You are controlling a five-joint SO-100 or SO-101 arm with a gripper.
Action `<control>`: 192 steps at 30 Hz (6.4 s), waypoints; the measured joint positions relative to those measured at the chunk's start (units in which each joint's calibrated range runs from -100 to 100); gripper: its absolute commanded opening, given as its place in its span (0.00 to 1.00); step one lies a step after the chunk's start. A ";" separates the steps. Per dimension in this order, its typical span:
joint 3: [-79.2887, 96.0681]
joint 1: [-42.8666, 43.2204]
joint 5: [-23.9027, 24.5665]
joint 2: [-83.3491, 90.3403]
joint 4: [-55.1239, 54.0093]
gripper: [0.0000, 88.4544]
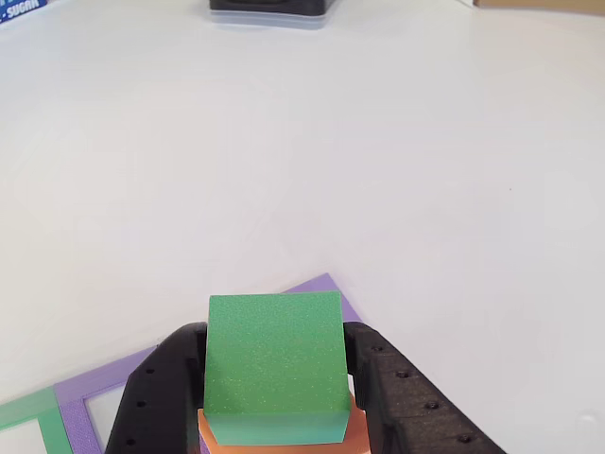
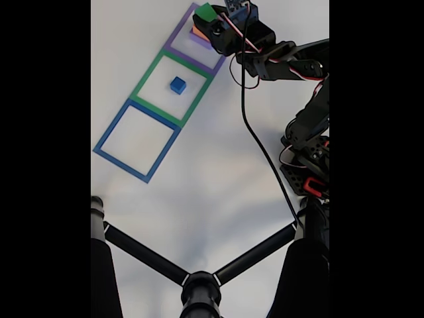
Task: Tower of hanoi
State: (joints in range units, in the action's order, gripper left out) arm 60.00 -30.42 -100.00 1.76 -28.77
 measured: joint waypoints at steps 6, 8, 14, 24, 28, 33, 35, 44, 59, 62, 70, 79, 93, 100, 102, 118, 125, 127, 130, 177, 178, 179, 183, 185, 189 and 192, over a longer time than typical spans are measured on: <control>-2.92 0.29 0.00 1.18 6.57 0.07; -4.22 0.87 0.00 4.03 12.27 0.06; -13.33 2.72 0.00 18.47 37.75 0.04; -38.97 9.14 0.00 31.99 82.63 0.05; -44.22 13.12 0.00 35.85 91.33 0.03; -47.74 19.44 0.00 41.06 100.99 0.04; -48.43 22.55 0.39 43.07 103.52 0.03; -51.35 33.82 0.39 46.85 110.72 0.03; -33.72 42.47 0.00 51.47 100.12 0.03; -23.48 43.54 0.59 51.64 91.02 0.03; 0.00 48.49 0.59 42.32 56.83 0.04; 3.44 52.77 0.59 14.11 18.12 0.04; 3.44 53.26 0.78 -10.50 -8.94 0.04; 1.46 53.26 0.59 -14.19 -11.00 0.07; 1.46 53.26 0.39 -14.78 -11.32 0.12; 1.38 52.38 0.00 -14.61 -10.61 0.26; -0.34 52.38 0.00 -3.36 0.00 0.23; -1.12 52.48 0.00 1.18 4.91 0.20; -3.10 52.58 0.00 8.90 15.75 0.12; -10.15 27.11 0.00 45.68 81.68 0.29; -6.45 26.63 0.00 45.84 77.64 0.29; -3.10 26.34 0.00 45.93 73.92 0.29; 6.28 26.14 0.00 45.93 62.05 0.29; 9.98 26.14 0.00 45.09 56.03 0.29; 15.05 26.14 0.00 40.81 43.69 0.30; 18.41 26.14 0.00 35.60 33.40 0.30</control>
State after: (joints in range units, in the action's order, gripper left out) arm 78.41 -4.28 -100.00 37.36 4.63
